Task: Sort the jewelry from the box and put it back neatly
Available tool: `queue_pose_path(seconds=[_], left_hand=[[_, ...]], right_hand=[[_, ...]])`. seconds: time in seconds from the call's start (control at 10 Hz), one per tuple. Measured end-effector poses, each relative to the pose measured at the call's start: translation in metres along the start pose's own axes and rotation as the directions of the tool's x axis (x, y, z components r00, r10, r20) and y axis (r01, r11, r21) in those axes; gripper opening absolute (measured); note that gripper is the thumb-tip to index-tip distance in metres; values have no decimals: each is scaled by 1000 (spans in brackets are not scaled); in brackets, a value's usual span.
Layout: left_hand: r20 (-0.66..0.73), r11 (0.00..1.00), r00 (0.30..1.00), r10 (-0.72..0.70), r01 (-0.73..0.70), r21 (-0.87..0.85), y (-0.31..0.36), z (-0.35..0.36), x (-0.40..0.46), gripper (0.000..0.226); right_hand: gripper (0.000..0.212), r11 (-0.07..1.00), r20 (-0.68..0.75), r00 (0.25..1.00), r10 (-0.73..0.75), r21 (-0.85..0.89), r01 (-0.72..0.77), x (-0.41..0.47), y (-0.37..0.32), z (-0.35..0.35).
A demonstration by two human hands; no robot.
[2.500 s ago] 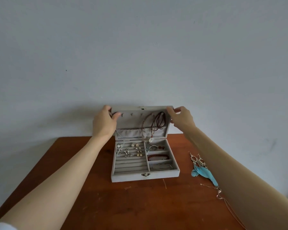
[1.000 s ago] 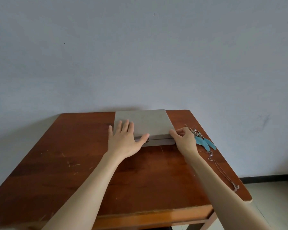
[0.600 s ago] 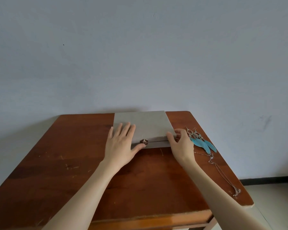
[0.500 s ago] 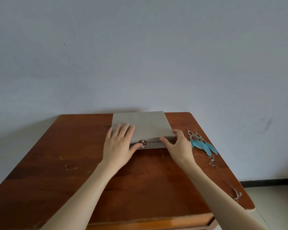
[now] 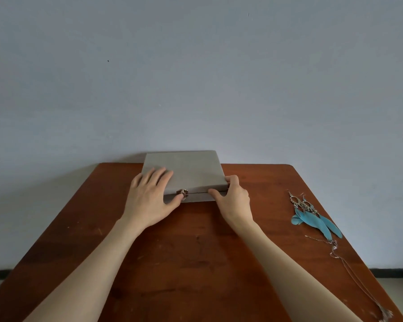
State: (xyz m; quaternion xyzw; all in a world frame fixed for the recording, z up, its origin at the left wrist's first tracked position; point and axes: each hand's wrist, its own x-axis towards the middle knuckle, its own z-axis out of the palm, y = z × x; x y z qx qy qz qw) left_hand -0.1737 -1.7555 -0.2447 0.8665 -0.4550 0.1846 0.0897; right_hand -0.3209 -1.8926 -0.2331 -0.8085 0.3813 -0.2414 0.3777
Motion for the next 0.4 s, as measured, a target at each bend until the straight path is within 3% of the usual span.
queue_pose_path(seconds=[0.2, 0.4], left_hand=[[41, 999, 999, 35, -36, 20, -11, -1, 7, 82], [46, 996, 998, -39, 35, 76, 5, 3, -5, 72]], right_hand=[[44, 998, 13, 999, -53, -38, 53, 10, -2, 1], [44, 996, 32, 997, -72, -41, 74, 6, 0, 4]])
